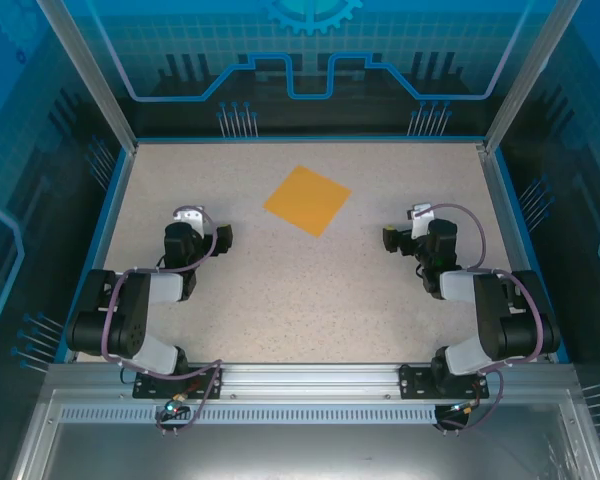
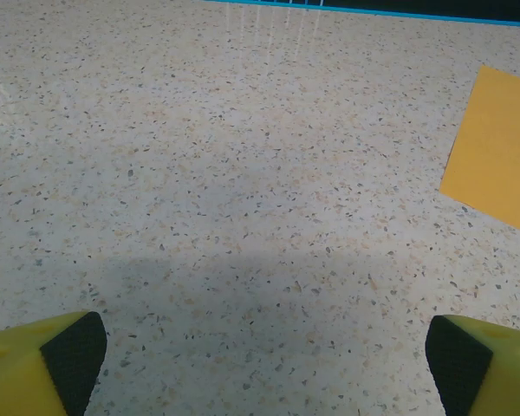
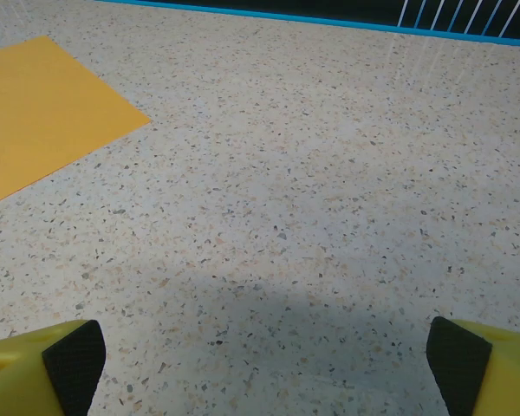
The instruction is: Fold a paper plane with a square sheet of paper (pick it up from the middle)
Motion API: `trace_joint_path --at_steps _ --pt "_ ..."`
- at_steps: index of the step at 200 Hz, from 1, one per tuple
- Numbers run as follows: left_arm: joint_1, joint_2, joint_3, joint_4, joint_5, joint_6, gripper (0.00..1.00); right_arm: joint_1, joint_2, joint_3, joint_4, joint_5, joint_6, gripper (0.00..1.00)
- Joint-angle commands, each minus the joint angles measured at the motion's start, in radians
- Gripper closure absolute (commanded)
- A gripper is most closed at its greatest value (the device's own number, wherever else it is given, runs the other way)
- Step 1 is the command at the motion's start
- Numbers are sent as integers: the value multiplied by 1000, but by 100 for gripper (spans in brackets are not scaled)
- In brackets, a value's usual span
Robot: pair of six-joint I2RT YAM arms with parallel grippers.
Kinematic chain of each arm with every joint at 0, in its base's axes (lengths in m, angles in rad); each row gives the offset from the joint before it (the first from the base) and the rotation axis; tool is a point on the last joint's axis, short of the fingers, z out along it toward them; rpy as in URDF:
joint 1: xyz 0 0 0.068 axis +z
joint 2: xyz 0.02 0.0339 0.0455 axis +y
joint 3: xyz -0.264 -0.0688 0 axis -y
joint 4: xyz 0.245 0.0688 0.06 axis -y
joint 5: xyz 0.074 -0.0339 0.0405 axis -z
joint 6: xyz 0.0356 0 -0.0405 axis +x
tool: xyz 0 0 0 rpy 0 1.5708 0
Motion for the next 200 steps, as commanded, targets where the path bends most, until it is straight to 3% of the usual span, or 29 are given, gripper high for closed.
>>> trace_joint_path --at_steps 1,157,200 --pt "8 6 21 30 26 17 1 -15 12 23 28 -14 -11 1" --pt "14 5 20 30 38 14 1 -16 10 19 35 -19 -9 1" --pt "8 -119 113 -227 17 13 1 -13 -99 82 -153 -64 -36 1"
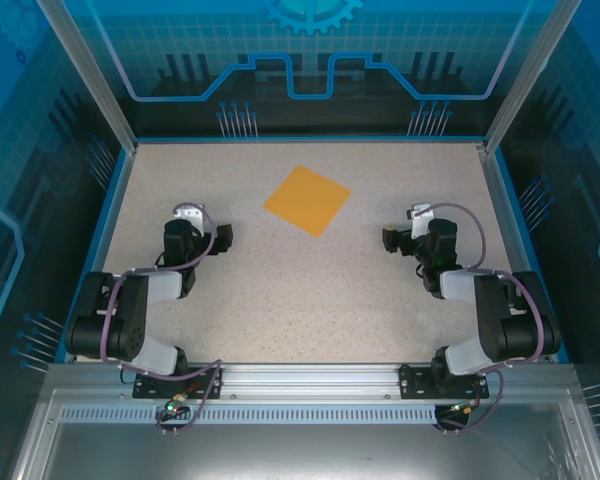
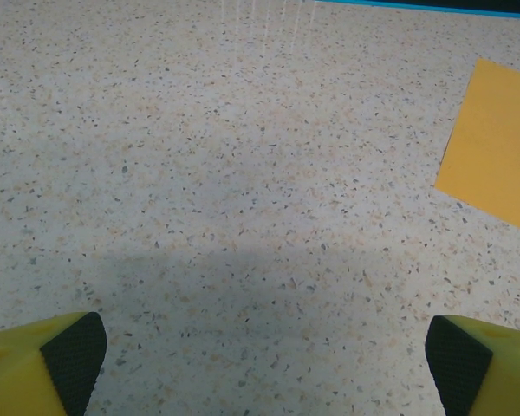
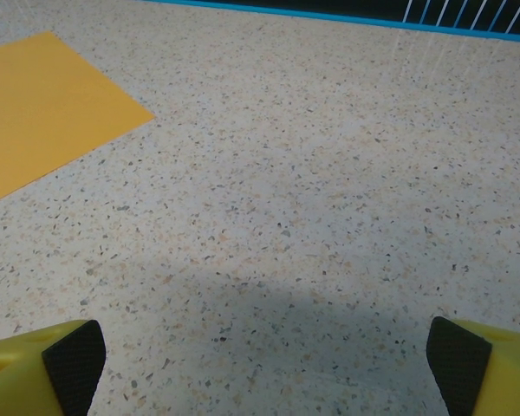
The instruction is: Fold a paper plane with a square sheet of paper (pick it up from the middle)
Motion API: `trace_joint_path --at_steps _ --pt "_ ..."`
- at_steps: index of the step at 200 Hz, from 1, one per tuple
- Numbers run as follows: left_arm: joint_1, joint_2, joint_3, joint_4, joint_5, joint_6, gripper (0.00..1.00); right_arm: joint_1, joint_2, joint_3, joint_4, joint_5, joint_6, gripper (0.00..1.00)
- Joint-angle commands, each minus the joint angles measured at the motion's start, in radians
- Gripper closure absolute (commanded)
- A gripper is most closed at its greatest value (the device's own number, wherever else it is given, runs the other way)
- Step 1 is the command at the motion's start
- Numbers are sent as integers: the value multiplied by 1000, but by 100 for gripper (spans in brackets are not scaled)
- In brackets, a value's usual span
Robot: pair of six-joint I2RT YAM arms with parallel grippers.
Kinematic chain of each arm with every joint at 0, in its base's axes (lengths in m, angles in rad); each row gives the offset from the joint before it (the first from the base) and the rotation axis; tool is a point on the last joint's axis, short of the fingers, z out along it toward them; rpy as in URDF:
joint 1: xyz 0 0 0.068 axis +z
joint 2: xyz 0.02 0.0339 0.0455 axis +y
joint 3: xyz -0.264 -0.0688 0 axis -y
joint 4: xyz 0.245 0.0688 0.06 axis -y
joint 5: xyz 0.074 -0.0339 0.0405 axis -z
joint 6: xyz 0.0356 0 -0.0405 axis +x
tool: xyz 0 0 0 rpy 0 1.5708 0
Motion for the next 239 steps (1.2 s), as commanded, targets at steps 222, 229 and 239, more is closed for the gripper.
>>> trace_joint_path --at_steps 222,229,239 --pt "-123 -126 451 -748 336 -363 1 406 215 768 -887 -178 -186 1" --pt "-123 -127 453 -758 332 -357 1 411 248 796 -895 -180 -188 1" --pt "-123 -131 456 -775 320 -345 1 416 295 840 -915 -180 -188 1"
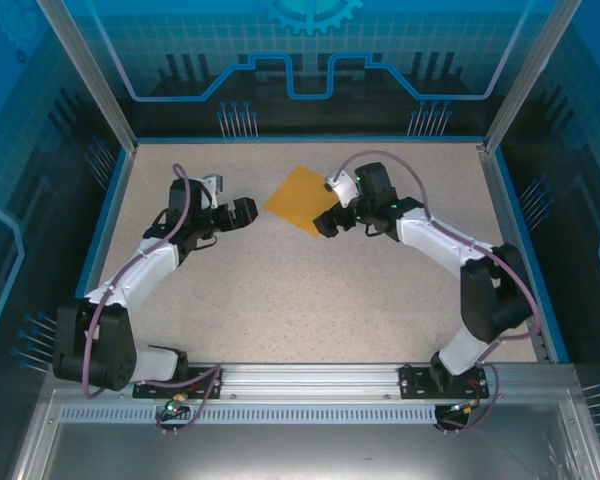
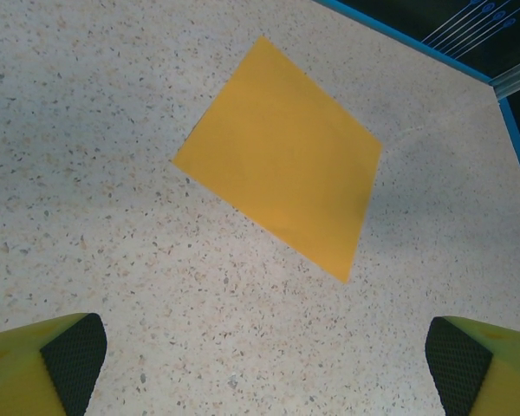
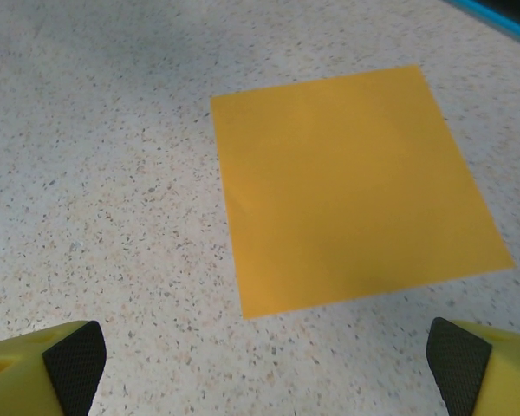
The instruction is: Fold a paper plane with a square sheet of paper (pick it up from the middle)
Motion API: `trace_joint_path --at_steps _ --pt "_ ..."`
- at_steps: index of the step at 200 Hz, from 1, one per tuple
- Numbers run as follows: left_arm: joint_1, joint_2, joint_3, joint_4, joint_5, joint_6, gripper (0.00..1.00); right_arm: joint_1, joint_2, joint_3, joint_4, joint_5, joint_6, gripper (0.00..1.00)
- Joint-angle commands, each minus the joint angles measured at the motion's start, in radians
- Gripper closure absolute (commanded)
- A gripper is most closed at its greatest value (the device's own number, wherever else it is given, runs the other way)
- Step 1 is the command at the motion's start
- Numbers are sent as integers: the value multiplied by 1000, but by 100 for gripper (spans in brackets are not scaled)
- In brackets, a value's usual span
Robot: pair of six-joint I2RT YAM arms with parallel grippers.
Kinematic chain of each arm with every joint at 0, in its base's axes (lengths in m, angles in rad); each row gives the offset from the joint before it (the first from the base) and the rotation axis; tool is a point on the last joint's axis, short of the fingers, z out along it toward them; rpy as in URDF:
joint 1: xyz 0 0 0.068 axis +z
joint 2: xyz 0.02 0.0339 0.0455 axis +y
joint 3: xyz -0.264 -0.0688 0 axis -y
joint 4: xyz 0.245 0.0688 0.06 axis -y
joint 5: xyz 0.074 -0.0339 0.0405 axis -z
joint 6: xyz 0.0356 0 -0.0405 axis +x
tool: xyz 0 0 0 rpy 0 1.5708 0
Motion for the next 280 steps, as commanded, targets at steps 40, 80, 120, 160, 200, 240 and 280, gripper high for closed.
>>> trace_joint_path --at_steps 40,80,120,160,200,240,280 --pt "1 -4 35 -68 -5 19 1 38 268 255 -155 47 25 1" --pt "3 4 31 -75 -4 19 1 58 419 396 -221 83 89 1" --pt "5 2 31 -91 0 32 1 64 538 495 -279 83 118 1" --pt "6 5 29 -106 2 46 1 70 592 530 -299 119 151 1" --pt "6 4 24 -109 9 50 1 83 618 551 -337 172 191 1" --pt "6 2 8 -109 15 59 1 104 613 529 -357 243 235 1" --pt "6 -11 -4 -115 20 63 1 124 594 505 -418 274 301 1"
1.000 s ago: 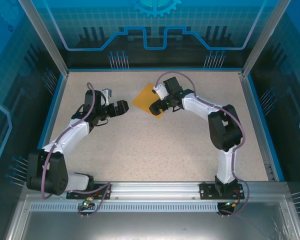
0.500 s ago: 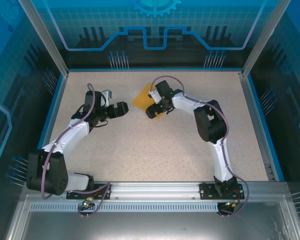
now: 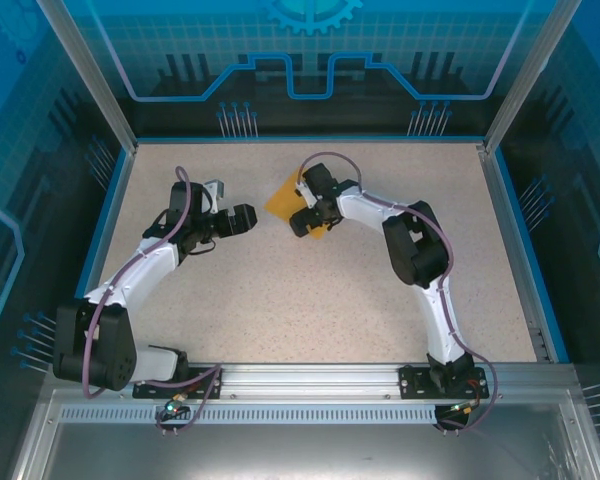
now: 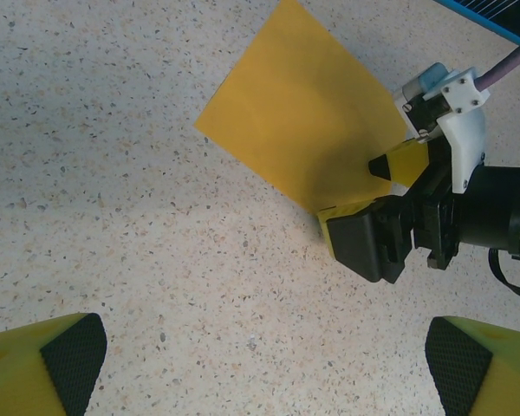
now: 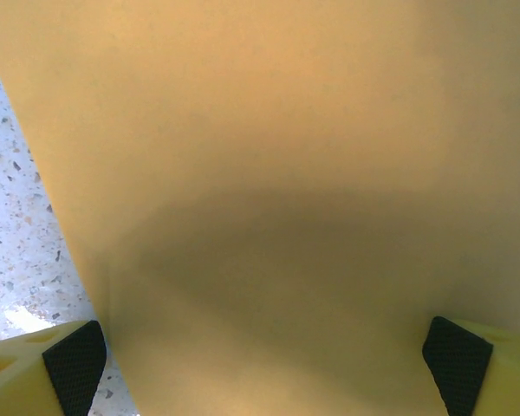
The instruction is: Fold a paper plane with a square sheet of paper (pick it up from the middle)
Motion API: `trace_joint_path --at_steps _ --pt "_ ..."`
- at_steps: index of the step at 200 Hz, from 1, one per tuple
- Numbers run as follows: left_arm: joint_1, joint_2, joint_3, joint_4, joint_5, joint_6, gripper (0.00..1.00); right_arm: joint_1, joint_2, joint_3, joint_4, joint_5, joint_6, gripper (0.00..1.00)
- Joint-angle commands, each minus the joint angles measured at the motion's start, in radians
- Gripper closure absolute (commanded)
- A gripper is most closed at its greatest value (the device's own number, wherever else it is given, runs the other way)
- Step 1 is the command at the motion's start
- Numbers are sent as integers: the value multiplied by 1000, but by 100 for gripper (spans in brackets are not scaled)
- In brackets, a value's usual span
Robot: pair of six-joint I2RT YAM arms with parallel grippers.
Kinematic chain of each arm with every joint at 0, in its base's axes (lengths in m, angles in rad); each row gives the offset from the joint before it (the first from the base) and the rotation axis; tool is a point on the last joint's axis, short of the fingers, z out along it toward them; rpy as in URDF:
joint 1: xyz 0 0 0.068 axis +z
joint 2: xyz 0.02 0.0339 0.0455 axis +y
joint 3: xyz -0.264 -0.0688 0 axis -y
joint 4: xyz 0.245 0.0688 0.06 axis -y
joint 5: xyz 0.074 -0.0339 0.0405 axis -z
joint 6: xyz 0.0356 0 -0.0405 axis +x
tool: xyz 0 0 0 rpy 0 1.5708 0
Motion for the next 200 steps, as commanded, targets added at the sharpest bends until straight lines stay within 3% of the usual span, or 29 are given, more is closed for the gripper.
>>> trace_joint_path --at_steps 1,59,133,200 --pt "4 -11 -8 -29 20 29 1 26 0 -26 -116 26 75 1" --pt "4 -29 -8 -37 34 28 1 69 -146 -250 -89 92 183 1" --pt "5 -30 -32 -20 58 7 1 230 -283 -459 -174 154 602 1" --pt "5 -44 -51 -22 63 -3 1 390 -336 -455 -249 139 816 1"
